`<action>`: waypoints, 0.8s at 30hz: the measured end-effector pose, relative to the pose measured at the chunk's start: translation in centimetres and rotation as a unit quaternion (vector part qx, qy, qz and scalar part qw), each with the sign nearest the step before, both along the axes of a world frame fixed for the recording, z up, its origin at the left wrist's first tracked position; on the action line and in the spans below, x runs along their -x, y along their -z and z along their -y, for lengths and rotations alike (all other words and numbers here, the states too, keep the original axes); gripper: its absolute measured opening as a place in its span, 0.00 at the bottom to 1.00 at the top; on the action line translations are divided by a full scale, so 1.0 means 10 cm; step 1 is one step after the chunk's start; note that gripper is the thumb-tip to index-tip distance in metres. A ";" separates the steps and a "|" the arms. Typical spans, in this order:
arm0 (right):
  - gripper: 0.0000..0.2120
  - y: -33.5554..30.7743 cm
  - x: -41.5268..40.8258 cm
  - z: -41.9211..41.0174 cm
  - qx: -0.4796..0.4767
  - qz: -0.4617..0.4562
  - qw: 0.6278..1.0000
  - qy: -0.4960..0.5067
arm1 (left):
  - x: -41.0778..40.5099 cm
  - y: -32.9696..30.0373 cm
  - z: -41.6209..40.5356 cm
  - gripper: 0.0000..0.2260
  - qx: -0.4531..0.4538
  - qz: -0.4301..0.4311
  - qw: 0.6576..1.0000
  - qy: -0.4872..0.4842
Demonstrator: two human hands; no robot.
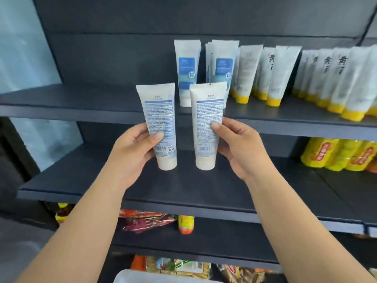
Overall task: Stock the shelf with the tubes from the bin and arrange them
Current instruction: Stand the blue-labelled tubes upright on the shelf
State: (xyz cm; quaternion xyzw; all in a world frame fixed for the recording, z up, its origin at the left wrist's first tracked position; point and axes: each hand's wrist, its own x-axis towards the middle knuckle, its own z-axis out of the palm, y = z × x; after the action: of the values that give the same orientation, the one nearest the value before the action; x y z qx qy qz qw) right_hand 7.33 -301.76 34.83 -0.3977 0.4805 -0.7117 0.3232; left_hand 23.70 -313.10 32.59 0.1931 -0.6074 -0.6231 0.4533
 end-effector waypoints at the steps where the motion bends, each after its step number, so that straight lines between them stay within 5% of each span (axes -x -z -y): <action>1: 0.08 -0.11 0.05 -0.01 0.015 -0.004 1.000 0.003 | 0.05 -0.12 0.02 0.10 0.011 -0.010 1.000 0.003; 12: 0.07 -0.85 0.54 0.30 0.107 -0.006 0.991 0.084 | 0.64 -0.89 0.39 0.10 0.085 -0.038 0.996 0.013; 24: 0.08 -0.53 0.70 0.78 0.065 -0.008 0.988 0.138 | 0.96 -0.63 0.77 0.11 0.054 -0.027 0.998 0.018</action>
State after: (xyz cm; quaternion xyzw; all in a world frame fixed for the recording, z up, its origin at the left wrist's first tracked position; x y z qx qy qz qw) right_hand 0.29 -309.54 40.16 -0.3536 0.4863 -0.7757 0.1918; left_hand 14.13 -320.77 38.94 0.1401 -0.6308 -0.6029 0.4679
